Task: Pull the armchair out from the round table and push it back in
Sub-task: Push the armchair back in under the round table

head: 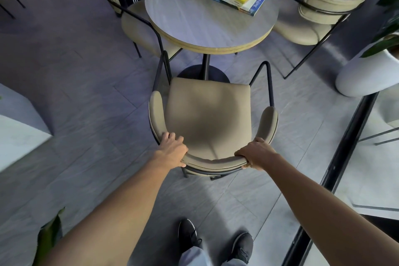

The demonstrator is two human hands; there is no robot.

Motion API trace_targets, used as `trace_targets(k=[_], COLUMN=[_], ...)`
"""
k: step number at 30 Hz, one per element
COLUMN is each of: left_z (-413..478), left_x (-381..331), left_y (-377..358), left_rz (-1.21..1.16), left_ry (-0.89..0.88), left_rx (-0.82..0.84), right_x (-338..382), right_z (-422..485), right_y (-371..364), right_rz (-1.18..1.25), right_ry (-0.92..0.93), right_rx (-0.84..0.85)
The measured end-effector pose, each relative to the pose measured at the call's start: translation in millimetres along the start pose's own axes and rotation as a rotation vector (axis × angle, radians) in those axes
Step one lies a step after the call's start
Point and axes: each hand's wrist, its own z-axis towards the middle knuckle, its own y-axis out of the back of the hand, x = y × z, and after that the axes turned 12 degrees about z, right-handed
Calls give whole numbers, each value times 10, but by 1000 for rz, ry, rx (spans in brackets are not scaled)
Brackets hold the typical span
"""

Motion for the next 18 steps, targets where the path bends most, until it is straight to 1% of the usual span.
trace_targets(k=[5,13,18], left_z=[-34,-18,-10], left_x=[-193,-214,-239], left_y=[30,19,19], left_rz=[-1,-24,-52], left_ry=[16,22,38], left_rx=[10,11,12], right_x=[-114,-113,-156], right_z=[-76,-93,-96], right_y=[-77,-142,-154], right_rz=[-19,-14,-14], right_ry=[1,-14,4], right_rx=[1,-57,-57])
